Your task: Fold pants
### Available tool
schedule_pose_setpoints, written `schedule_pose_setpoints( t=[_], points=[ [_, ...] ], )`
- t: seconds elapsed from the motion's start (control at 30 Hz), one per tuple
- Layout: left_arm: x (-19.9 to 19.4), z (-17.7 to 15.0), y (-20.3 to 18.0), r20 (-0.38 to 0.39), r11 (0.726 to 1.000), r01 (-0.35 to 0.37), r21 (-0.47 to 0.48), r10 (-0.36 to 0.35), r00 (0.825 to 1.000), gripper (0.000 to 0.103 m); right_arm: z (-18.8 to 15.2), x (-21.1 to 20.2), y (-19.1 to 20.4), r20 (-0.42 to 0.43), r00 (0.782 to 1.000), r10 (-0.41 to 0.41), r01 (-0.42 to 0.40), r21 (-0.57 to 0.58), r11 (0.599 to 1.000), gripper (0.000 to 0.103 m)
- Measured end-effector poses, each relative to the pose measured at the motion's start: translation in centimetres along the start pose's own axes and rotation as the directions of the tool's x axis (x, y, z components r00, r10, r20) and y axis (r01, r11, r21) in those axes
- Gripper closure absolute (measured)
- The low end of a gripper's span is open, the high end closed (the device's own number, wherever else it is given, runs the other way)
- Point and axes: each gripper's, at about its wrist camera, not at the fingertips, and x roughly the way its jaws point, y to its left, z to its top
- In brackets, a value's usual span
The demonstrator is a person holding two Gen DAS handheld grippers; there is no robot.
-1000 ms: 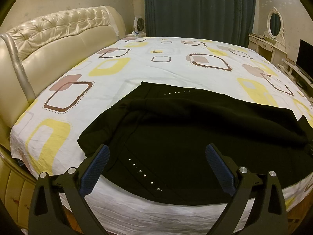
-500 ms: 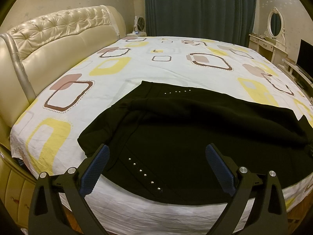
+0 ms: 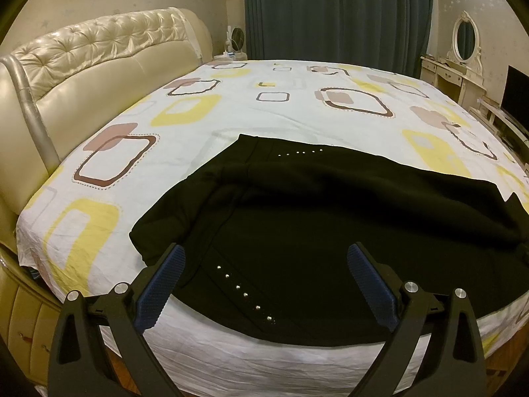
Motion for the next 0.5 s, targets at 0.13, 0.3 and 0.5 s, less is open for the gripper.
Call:
schedule_pose_setpoints(
  t=[0.13,0.3,0.5],
  points=[
    [0.2,-0.2,0.2,-0.004,1.000,0.001,0.001,-0.001,1.000,0.005,0.0,0.0,-0.3,-0.001,1.000,0.000,0.000,0.006,1.000,0.002],
    [0.5,-0.2,0.0,-0.010,1.000,0.006,0.006,-0.006,1.000,0.005,0.1,0.0,-0.7,-0.006,1.000,0.000,0.001,0.014,1.000,0.002],
    [0.7,-0.5,0.0,-0.018,1.000,0.011,0.006,-0.011,1.000,0.005,1.6,-0.9,-3.0,0.004,1.000,0.019,-0.019,0.046,0.999,0.002]
  ],
)
